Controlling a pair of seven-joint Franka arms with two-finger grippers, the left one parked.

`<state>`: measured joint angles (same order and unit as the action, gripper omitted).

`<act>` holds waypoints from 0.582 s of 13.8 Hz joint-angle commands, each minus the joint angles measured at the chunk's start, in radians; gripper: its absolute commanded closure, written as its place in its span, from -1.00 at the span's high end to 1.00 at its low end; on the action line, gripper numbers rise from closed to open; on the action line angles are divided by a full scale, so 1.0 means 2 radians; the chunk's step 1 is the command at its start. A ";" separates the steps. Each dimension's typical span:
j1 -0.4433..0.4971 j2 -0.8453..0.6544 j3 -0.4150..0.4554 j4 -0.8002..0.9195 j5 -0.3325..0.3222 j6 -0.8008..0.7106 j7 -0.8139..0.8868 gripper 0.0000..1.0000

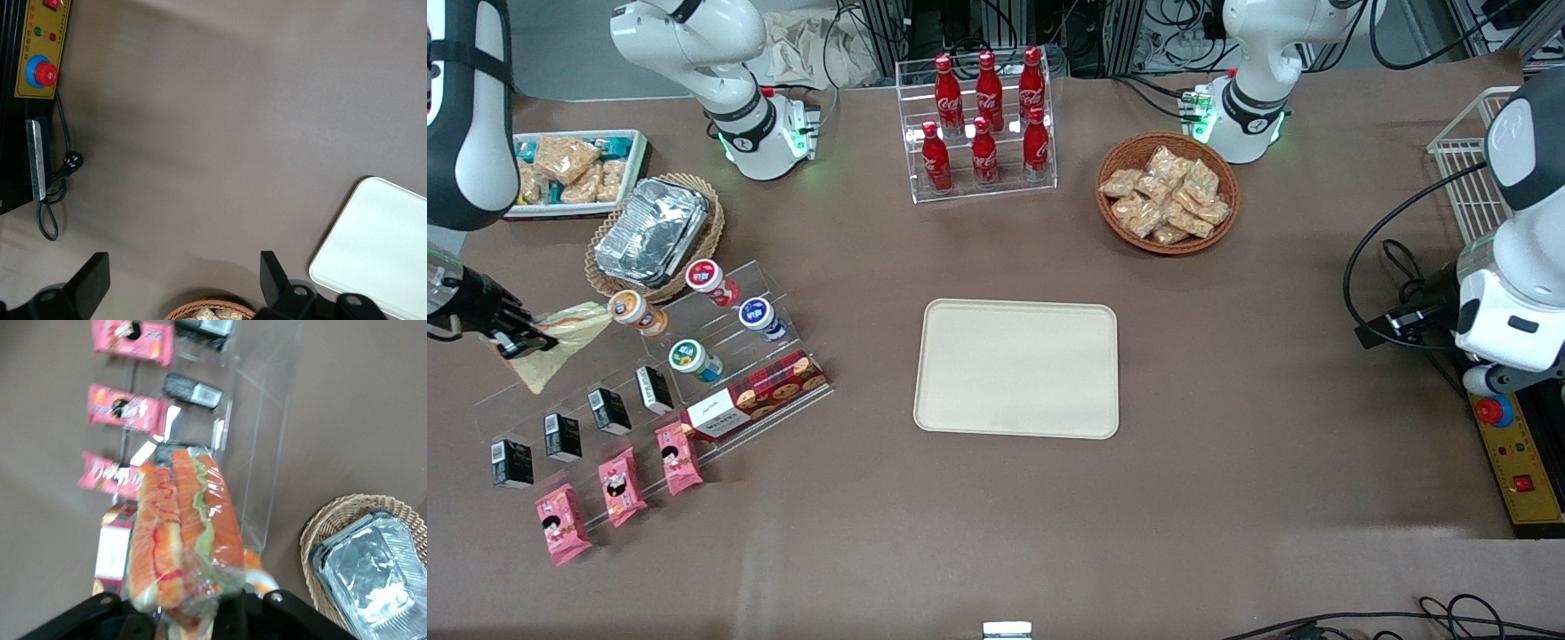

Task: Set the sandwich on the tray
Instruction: 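Lift the sandwich up out of the rack with the right gripper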

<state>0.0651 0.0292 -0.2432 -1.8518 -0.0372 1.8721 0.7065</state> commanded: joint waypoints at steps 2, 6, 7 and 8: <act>0.038 0.037 -0.002 0.081 -0.004 -0.090 -0.096 -0.52; 0.092 0.036 -0.001 0.091 -0.002 -0.102 -0.126 -0.52; 0.111 0.035 -0.001 0.091 -0.004 -0.101 -0.136 -0.52; 0.134 0.035 -0.002 0.093 -0.004 -0.100 -0.163 -0.52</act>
<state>0.2654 0.0827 -0.2368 -1.7107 -0.0377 1.7028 0.4516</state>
